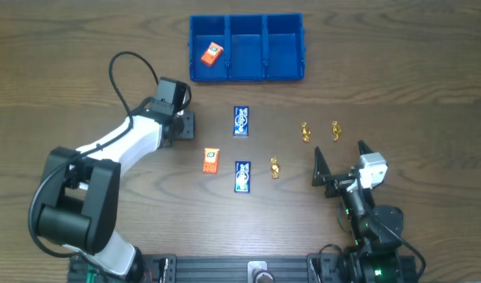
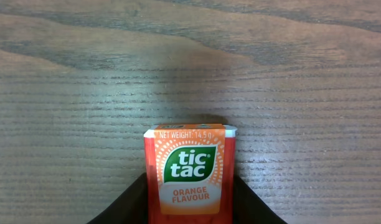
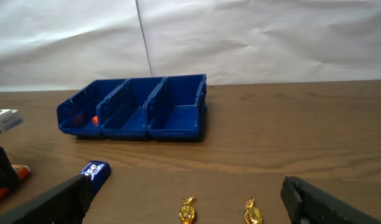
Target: Sort Candies Into Trays
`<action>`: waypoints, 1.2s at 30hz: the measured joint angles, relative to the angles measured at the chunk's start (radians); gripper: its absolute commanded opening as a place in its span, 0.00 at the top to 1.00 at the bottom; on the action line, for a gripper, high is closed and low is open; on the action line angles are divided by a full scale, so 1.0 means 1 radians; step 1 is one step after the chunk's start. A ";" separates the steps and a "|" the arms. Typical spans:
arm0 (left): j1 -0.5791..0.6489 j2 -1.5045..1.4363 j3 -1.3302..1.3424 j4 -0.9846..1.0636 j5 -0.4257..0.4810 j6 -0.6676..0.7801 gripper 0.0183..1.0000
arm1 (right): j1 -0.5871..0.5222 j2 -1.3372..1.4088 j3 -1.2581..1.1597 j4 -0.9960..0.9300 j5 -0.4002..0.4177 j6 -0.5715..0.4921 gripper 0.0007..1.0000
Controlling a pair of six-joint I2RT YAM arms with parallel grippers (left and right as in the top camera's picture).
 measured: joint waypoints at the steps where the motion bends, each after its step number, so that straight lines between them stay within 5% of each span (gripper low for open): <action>1: 0.000 0.000 0.006 -0.014 0.003 -0.008 0.70 | 0.000 0.000 0.000 0.000 0.000 0.000 0.00; 10: -0.077 -0.035 0.248 -0.282 -0.037 -0.076 0.69 | 0.000 0.000 0.000 0.000 0.000 0.000 0.00; 18: -0.136 0.000 0.867 -0.494 -0.156 -0.091 0.69 | 0.000 0.000 0.000 0.000 0.000 0.000 0.00; 24: -0.097 0.287 1.322 -0.680 -0.169 -0.090 0.69 | 0.000 0.000 0.000 0.000 0.000 0.000 0.00; 36: -0.071 0.594 1.396 -0.708 -0.101 -0.090 0.67 | 0.000 0.000 0.000 0.000 0.000 0.000 0.00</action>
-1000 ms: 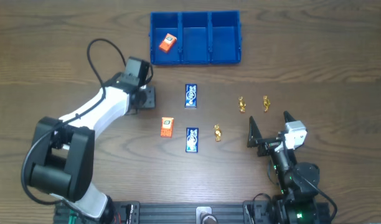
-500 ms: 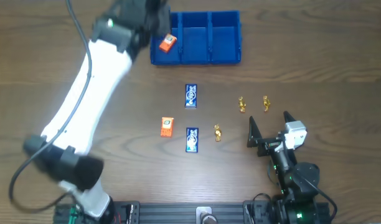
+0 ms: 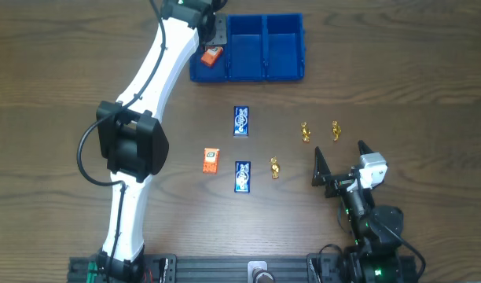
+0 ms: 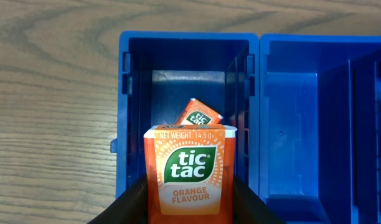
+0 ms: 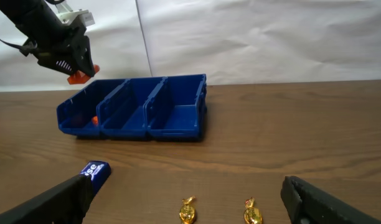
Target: Sort Candies Into Trays
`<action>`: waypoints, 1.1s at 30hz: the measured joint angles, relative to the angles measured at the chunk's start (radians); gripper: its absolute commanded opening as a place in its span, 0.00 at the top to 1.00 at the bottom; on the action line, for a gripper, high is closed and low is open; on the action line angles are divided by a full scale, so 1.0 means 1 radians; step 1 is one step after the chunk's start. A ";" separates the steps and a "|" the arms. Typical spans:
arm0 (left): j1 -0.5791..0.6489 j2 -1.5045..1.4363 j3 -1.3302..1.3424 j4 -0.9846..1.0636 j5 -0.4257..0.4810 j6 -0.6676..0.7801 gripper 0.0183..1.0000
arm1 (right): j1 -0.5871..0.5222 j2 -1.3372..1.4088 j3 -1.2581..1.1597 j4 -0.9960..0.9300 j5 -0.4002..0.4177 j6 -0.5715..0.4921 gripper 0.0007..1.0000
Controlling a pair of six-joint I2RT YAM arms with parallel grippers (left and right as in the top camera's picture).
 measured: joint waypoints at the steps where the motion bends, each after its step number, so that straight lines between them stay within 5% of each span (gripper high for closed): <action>1: 0.000 0.000 0.000 0.000 0.001 0.000 0.67 | 0.000 0.000 0.000 0.000 0.000 0.000 0.00; 6: 0.003 0.000 0.003 0.002 0.015 0.000 0.56 | 0.000 0.000 0.000 0.000 0.000 0.000 0.00; 13: 0.004 0.000 0.003 0.000 0.014 -0.010 0.03 | 0.000 0.000 0.000 0.000 0.000 0.000 0.00; 21: -0.002 -0.076 -0.052 0.017 -0.002 -0.037 0.00 | 0.000 0.000 0.000 0.000 0.000 0.000 0.00; 33: -0.171 -0.906 -0.908 0.224 -0.039 -0.108 0.00 | 0.000 0.000 0.000 0.000 0.000 0.000 0.00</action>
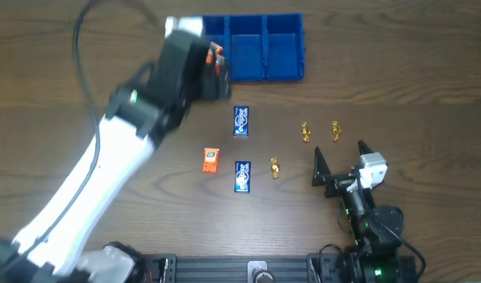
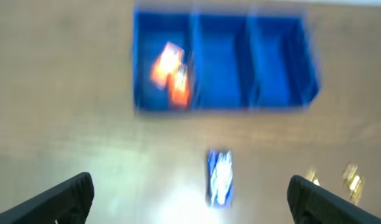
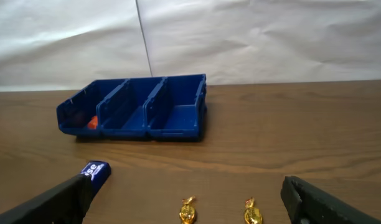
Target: Sort Candies Into Trays
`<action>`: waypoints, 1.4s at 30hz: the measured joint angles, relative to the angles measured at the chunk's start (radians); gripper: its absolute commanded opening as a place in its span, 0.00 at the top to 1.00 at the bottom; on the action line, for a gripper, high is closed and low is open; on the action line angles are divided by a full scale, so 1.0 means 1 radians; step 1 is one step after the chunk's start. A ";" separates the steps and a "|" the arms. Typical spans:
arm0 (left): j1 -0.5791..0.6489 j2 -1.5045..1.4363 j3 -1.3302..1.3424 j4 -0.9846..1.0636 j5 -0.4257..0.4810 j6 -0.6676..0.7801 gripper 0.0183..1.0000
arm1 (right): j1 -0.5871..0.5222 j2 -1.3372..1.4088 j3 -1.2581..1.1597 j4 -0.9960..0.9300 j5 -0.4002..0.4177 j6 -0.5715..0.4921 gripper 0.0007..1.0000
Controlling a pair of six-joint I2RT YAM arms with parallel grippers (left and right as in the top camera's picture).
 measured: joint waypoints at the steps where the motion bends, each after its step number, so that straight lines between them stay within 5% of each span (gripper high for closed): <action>1: -0.008 -0.037 -0.090 0.014 0.002 -0.017 0.00 | 0.000 0.000 0.000 0.000 0.000 0.000 0.00; 11: -0.112 -0.069 -0.643 0.229 0.080 -0.116 0.00 | 0.000 0.000 0.000 0.000 0.000 0.000 0.00; 42: -0.122 0.165 -0.634 0.358 0.053 -0.112 0.08 | 0.000 0.000 0.000 0.000 0.000 0.000 0.00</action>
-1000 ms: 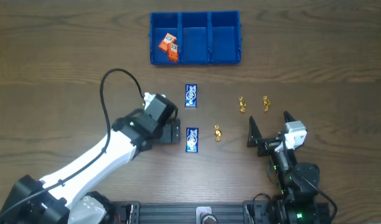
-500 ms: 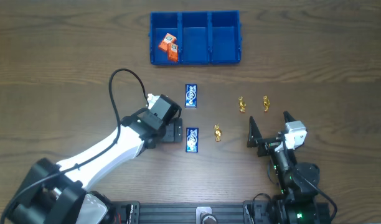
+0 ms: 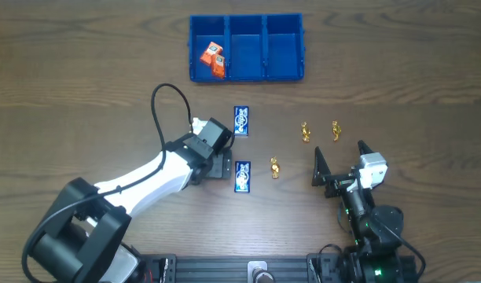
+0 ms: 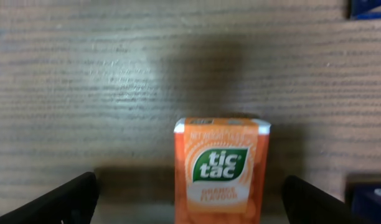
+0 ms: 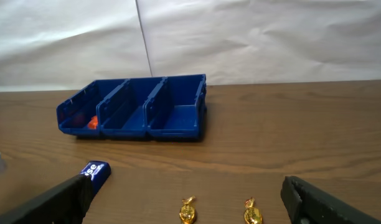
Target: Sort Candies Into Trays
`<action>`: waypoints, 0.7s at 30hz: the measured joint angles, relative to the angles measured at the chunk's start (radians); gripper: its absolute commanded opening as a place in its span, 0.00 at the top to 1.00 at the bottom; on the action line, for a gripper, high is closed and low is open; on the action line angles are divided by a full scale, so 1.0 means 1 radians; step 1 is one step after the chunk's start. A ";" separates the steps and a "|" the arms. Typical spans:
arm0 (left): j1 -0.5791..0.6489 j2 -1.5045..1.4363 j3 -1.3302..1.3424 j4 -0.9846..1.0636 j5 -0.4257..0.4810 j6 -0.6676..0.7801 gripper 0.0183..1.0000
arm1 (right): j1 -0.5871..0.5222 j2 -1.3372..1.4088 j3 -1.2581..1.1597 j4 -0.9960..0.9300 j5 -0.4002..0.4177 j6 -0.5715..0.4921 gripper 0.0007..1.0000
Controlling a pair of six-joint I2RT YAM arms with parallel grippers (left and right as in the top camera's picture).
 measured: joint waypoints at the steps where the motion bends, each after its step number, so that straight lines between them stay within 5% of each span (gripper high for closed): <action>1: 0.000 0.003 0.002 0.002 0.000 0.001 0.12 | 0.000 0.000 0.000 0.000 0.000 0.000 0.00; 6: -0.002 0.013 0.008 0.022 -0.011 0.002 0.40 | 0.000 0.000 0.000 0.000 0.000 0.000 0.00; 10: -0.003 0.015 0.008 0.023 -0.011 0.003 0.52 | 0.000 0.000 0.000 0.000 0.000 0.000 0.00; 21: -0.003 0.016 0.008 0.054 0.005 -0.002 0.65 | 0.000 0.000 0.000 0.000 0.000 0.000 0.00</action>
